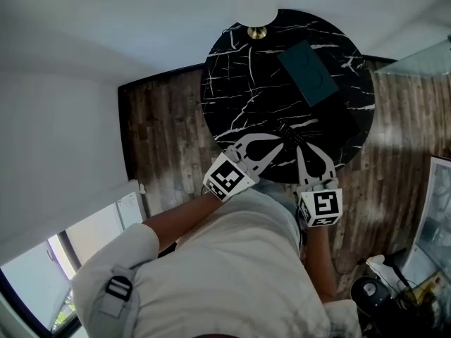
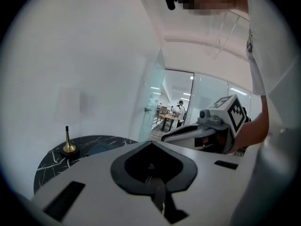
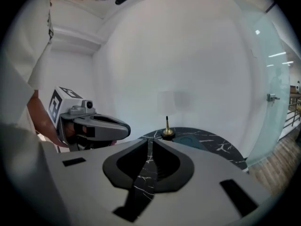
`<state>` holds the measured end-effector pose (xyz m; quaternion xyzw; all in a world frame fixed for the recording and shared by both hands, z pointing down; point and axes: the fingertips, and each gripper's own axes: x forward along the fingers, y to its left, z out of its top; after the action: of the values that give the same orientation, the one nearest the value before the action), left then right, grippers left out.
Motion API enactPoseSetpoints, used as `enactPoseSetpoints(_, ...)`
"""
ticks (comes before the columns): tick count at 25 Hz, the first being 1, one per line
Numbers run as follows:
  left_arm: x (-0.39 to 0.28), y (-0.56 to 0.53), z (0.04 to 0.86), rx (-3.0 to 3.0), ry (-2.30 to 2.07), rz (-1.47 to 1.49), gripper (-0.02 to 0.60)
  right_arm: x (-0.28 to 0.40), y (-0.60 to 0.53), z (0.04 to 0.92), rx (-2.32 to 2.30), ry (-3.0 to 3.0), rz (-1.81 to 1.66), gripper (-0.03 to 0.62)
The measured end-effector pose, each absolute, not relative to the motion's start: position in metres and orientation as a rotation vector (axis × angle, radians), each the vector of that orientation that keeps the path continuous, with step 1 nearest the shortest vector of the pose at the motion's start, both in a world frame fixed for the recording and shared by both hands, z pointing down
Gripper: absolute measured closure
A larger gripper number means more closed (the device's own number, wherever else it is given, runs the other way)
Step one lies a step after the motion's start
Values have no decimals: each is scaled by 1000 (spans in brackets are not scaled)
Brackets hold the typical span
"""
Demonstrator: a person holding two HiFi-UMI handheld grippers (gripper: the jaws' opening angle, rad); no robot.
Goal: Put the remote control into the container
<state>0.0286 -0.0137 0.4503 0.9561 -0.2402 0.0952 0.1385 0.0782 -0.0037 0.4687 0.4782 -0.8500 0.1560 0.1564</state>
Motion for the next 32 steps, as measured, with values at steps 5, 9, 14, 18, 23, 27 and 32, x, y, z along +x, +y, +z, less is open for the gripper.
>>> enactPoseSetpoints(5, 29, -23, 513, 2686, -659, 386, 574, 82, -14, 542, 1182, -2322, 485, 505)
enactPoseSetpoints(9, 36, -27, 551, 2621, -606, 452, 575, 82, -23, 598, 1045, -2243, 514, 457)
enactPoseSetpoints(14, 43, -32, 594, 2579, -592, 527, 574, 88, -40, 666, 959, -2125, 565, 448)
enactPoseSetpoints(18, 48, -37, 624, 2548, -569, 586, 574, 86, -45, 707, 848, -2024, 576, 439)
enactPoseSetpoints(23, 48, -46, 651, 2481, -581, 633, 575, 92, -38, 749, 774, -1940, 600, 430)
enactPoseSetpoints(27, 49, -47, 666, 2468, -566, 678, 574, 96, -37, 768, 758, -1906, 594, 430)
enactPoseSetpoints(32, 51, -44, 673, 2461, -546, 700, 574, 92, -39, 775, 743, -1895, 585, 428)
